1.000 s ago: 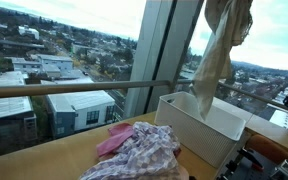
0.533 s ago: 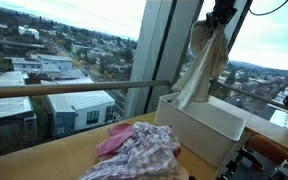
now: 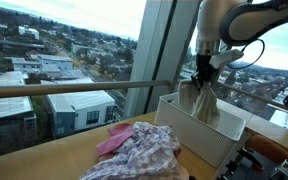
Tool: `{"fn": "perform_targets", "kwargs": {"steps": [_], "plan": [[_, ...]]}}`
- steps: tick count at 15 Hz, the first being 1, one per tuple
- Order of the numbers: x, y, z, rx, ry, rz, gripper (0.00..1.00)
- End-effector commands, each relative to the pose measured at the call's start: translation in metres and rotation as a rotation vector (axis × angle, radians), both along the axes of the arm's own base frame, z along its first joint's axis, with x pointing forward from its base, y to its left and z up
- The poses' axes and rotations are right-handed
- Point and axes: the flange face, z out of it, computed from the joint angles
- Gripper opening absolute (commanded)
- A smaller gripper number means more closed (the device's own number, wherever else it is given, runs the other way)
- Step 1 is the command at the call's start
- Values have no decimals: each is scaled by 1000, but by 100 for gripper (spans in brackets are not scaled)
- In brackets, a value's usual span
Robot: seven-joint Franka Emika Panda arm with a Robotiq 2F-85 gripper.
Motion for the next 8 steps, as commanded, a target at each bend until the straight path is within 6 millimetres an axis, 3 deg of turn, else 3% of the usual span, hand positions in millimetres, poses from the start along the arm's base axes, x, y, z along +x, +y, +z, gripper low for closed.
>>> {"fn": "perform_targets", "kwargs": {"steps": [1,4,5,6,8], "plan": [[-26,-31,-70,25,51,-31,6],[-38,-48,-116,46,94,-38,6],[-39,-50,-125,61,105,-29,48],[-41,-49,-131,69,115,-20,51],[-43,-40,-128,85,109,1,65]]}}
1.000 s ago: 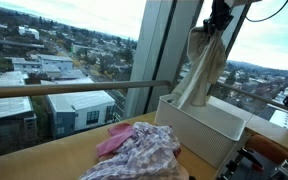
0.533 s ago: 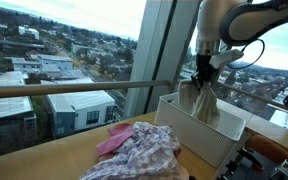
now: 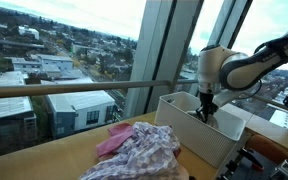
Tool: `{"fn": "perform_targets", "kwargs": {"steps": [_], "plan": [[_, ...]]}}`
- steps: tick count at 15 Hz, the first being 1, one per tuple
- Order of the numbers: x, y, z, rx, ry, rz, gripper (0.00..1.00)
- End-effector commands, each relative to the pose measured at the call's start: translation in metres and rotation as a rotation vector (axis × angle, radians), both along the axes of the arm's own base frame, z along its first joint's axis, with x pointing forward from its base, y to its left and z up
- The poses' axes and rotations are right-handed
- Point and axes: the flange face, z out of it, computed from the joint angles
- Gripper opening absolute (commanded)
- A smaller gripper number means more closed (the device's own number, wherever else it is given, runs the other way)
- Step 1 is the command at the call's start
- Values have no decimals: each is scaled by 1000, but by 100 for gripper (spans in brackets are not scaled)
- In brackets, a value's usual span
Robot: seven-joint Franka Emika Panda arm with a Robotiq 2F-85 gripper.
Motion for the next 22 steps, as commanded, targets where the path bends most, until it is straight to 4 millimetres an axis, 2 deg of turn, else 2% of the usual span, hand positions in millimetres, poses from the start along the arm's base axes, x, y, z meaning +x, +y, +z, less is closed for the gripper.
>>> {"fn": "perform_targets", "kwargs": {"steps": [1,4,5,6,8,10,12,13,15,16,19,22], "plan": [[-2,15,13,51,-25,32,71],[-6,43,54,27,-84,75,92],[-7,60,74,19,-112,102,99],[-8,75,91,15,-137,129,100],[-12,117,129,12,-187,194,100],[-16,172,157,31,-220,263,100],[-15,228,167,76,-237,339,100],[-13,254,162,102,-245,377,100],[-13,293,155,137,-248,446,100],[-12,305,150,150,-245,468,100],[2,329,121,197,-236,514,100],[24,334,81,269,-219,520,100]]}}
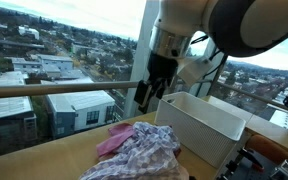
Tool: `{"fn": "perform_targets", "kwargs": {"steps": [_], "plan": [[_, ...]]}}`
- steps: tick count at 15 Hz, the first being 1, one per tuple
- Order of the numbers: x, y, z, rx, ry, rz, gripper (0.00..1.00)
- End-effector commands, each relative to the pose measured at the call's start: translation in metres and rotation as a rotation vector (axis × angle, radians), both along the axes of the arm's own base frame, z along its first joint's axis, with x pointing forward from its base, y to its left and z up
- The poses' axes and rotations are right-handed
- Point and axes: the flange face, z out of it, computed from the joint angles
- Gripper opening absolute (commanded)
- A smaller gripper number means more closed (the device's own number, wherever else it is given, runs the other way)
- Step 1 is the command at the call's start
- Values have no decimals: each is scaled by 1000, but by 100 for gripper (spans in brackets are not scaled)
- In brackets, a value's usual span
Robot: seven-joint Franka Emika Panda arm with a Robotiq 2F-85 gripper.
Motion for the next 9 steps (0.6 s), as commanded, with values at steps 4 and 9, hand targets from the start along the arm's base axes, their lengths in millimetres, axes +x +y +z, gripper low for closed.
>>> {"fn": "perform_targets", "kwargs": {"steps": [4,9], "plan": [[43,2,-108,116,166,-28,100],[39,-8,-164,87,311,-121,100]]}}
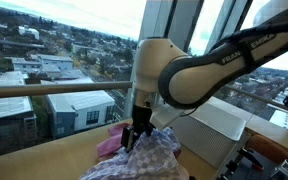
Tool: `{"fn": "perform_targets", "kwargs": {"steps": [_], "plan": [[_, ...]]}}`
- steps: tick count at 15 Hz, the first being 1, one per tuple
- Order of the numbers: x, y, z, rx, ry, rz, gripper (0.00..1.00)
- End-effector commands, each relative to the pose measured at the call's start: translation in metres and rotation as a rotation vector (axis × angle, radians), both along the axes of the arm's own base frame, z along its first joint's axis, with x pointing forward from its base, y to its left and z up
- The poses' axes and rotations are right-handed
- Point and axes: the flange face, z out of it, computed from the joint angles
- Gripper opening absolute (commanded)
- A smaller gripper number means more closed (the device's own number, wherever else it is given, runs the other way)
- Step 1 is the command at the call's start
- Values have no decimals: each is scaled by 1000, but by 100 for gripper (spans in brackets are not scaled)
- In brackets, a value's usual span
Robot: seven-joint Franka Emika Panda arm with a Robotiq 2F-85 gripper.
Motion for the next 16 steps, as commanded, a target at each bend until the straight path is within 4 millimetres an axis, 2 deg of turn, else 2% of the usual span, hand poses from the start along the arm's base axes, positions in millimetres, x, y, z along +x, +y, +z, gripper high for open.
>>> {"fn": "perform_targets", "kwargs": {"steps": [1,5,6,7,9,13,16], "plan": [[7,-2,-19,-13,76,-33,100],[6,-38,-77,-61,144,-60,100],[4,-47,-93,-74,158,-68,75],[3,-55,-105,-86,173,-73,74],[1,-64,-120,-98,191,-82,59],[5,-60,-100,-96,175,-91,29],[7,-64,-73,-103,146,-96,8]]}}
